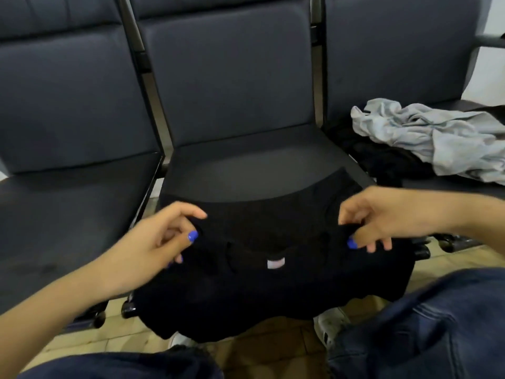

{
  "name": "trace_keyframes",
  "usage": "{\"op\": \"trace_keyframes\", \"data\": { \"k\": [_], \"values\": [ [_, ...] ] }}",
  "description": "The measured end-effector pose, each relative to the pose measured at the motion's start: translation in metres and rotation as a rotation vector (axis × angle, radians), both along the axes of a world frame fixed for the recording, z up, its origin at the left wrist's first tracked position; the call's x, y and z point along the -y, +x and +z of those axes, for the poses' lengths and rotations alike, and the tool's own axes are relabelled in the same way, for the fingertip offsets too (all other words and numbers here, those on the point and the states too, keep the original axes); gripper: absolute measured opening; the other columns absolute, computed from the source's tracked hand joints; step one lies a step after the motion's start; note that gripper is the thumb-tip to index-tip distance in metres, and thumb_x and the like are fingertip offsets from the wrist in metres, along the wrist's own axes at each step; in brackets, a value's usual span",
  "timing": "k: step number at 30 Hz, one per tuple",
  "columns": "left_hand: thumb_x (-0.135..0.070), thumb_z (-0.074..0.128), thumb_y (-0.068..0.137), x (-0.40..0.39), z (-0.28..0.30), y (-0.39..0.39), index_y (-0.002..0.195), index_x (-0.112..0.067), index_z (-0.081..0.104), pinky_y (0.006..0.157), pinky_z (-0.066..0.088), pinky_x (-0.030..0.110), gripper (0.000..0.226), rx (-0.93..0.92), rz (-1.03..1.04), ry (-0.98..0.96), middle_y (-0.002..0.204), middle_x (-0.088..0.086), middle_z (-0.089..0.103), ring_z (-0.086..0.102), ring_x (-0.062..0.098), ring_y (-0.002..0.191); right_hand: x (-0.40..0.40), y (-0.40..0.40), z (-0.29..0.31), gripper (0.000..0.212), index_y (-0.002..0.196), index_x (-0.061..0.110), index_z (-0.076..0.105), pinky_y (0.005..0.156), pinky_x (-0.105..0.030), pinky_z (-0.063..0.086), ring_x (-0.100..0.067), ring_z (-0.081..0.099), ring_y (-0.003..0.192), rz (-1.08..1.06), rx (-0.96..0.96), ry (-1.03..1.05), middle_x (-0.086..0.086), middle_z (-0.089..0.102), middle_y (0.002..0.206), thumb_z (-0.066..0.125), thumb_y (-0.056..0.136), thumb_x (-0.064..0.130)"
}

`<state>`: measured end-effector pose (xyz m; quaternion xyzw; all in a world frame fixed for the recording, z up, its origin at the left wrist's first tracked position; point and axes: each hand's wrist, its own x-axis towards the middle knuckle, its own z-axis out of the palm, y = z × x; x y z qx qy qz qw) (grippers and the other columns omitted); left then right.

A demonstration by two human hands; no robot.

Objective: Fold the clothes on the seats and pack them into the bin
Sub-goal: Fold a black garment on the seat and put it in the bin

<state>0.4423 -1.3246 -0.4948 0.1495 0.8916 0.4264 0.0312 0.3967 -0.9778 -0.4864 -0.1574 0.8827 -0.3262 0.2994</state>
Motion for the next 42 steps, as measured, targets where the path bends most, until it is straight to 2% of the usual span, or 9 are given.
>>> {"op": "trace_keyframes", "data": {
  "k": [7, 11, 14, 17, 22, 25, 30, 37, 42],
  "values": [
    [-0.014, 0.059, 0.092, 0.006, -0.039, -0.006, 0.079, -0.039, 0.068, 0.054, 0.045, 0.020, 0.030, 0.502, -0.319, -0.219, 0.078, -0.010, 0.065, 0.056, 0.003, 0.060, 0.022, 0.012, -0.035, 0.024, 0.105, 0.027, 0.057, 0.062, -0.016, 0.047, 0.004, 0.056, 0.064, 0.350, 0.295, 0.342, -0.002, 0.062, 0.114, 0.068, 0.086, 0.017],
    [-0.022, 0.059, 0.092, 0.001, -0.030, -0.044, 0.081, -0.025, 0.070, 0.048, 0.040, 0.017, 0.015, 0.383, -0.196, -0.222, 0.067, -0.006, 0.066, 0.058, 0.006, 0.058, 0.040, -0.012, -0.014, 0.040, 0.128, 0.023, 0.050, 0.071, -0.019, 0.049, 0.004, 0.059, 0.072, 0.447, 0.354, 0.399, 0.004, 0.062, 0.111, 0.063, 0.090, 0.023],
    [-0.020, 0.061, 0.091, 0.006, -0.031, -0.088, 0.078, -0.023, 0.069, 0.066, 0.048, 0.021, 0.016, 0.109, 0.025, -0.227, 0.070, -0.006, 0.067, 0.062, 0.007, 0.068, 0.051, -0.048, -0.002, 0.026, 0.119, 0.024, 0.053, 0.071, -0.023, 0.052, -0.010, 0.061, 0.086, 0.321, 0.233, 0.282, 0.005, 0.063, 0.099, 0.058, 0.093, 0.025],
    [-0.020, 0.058, 0.093, 0.022, -0.048, -0.121, 0.095, -0.026, 0.067, 0.090, 0.046, 0.039, 0.011, -0.198, 0.233, -0.494, 0.104, 0.003, 0.067, 0.061, 0.024, 0.099, 0.056, -0.092, -0.001, 0.025, 0.120, 0.021, 0.055, 0.076, -0.024, 0.051, -0.015, 0.061, 0.090, 0.182, 0.033, 0.234, -0.001, 0.061, 0.102, 0.055, 0.095, 0.025],
    [-0.032, 0.047, 0.097, 0.050, -0.084, -0.128, 0.141, -0.023, 0.044, 0.110, 0.028, 0.040, 0.045, -0.181, 0.438, -0.773, 0.145, -0.002, 0.046, 0.036, 0.022, 0.136, 0.034, -0.135, -0.052, 0.039, 0.134, 0.026, 0.048, 0.101, -0.029, 0.036, -0.020, 0.044, 0.126, 0.150, -0.534, 0.607, 0.001, 0.050, 0.135, 0.050, 0.095, 0.031],
    [-0.041, 0.037, 0.099, 0.059, -0.092, -0.132, 0.145, -0.018, 0.036, 0.110, 0.027, 0.042, 0.052, -0.061, 0.551, -0.659, 0.148, 0.003, 0.040, 0.034, 0.025, 0.137, 0.014, -0.139, -0.073, 0.050, 0.143, 0.030, 0.036, 0.112, -0.032, 0.021, -0.017, 0.029, 0.139, 0.175, -0.486, 0.670, 0.005, 0.033, 0.150, 0.049, 0.095, 0.039],
    [-0.040, 0.049, 0.095, 0.056, -0.084, -0.138, 0.120, -0.012, 0.057, 0.095, 0.037, 0.047, 0.039, -0.109, 0.740, -0.468, 0.121, 0.009, 0.058, 0.048, 0.031, 0.116, 0.000, -0.154, -0.078, 0.071, 0.147, 0.031, 0.025, 0.115, -0.034, 0.016, -0.014, 0.026, 0.140, 0.108, -0.497, 0.665, 0.009, 0.030, 0.150, 0.057, 0.088, 0.052],
    [-0.029, 0.061, 0.089, 0.048, -0.074, -0.137, 0.078, -0.031, 0.058, 0.084, 0.019, 0.032, 0.011, -0.087, 0.791, -0.365, 0.081, -0.009, 0.064, 0.056, 0.017, 0.092, -0.008, -0.155, -0.071, 0.059, 0.143, 0.029, 0.029, 0.103, -0.030, 0.031, -0.019, 0.037, 0.129, -0.012, -0.683, 0.784, 0.002, 0.040, 0.132, 0.050, 0.092, 0.050],
    [-0.014, 0.067, 0.087, 0.051, -0.066, -0.136, 0.085, -0.025, 0.066, 0.077, 0.045, 0.033, 0.011, -0.135, 0.756, 0.031, 0.083, 0.004, 0.068, 0.059, 0.018, 0.074, -0.020, -0.157, -0.071, 0.027, 0.108, 0.031, 0.046, 0.098, -0.029, 0.036, -0.022, 0.039, 0.117, -0.103, -0.664, 0.762, 0.001, 0.031, 0.103, 0.054, 0.089, 0.049]
  ]
}}
